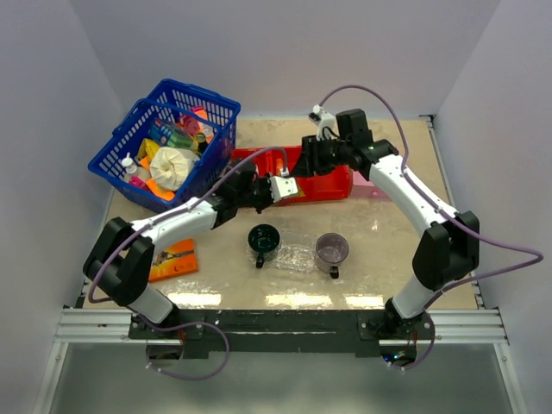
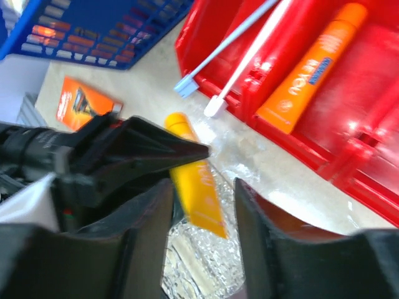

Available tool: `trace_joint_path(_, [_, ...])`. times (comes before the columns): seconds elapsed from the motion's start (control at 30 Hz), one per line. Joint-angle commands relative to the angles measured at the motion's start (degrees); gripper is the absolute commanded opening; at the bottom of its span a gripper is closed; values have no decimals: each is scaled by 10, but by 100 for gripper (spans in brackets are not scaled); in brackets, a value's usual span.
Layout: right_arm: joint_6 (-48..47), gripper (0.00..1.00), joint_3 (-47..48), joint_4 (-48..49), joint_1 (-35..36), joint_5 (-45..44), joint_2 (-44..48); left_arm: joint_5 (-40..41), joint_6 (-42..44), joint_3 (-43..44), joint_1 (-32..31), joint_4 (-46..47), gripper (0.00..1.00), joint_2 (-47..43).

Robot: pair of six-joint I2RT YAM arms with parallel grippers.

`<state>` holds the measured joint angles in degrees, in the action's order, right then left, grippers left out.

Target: Prepare toiletry sets of a toothbrush and toothpaste on the tray

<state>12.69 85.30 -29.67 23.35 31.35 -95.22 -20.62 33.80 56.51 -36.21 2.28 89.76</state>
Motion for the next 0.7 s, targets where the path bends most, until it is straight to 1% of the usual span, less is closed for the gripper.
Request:
trace_joint_path(0.0, [48,53,-35,71,-38,-5,58,-31,-98,27,11,52,3,-55])
trace_joint_path(0.07, [58,57,-61,89,-52,-4,78,-44,-126,26,18,53,4,-66])
trace_joint_path(0.1, [60,58,-69,106,-55,-3,98,-46,-155,26,19,53,5,-74])
trace_joint_path(0.23, [53,60,-117,133,-58,-14,158,-80,-208,38,27,16,7,-89])
trace_joint_path(0.33, [43,61,-138,151,-58,8,201,-136,-249,46,36,-7,8,-88])
trace_joint_path(0.37, [41,62,-146,155,-58,26,211,-170,-260,47,43,-10,8,-86])
trace_joint_path(0.43, [36,63,-152,154,-54,53,231,-201,-279,53,50,-22,8,-80])
trace_joint_path(0.47, [35,63,-154,154,-48,63,238,-222,-279,55,49,-43,9,-78])
trace_joint_path(0.57, [22,64,-148,138,-21,58,247,-248,-286,61,49,-50,9,-71])
trace_joint_path(0.67, [1,64,-128,97,18,15,235,-259,-293,64,50,-48,10,-70])
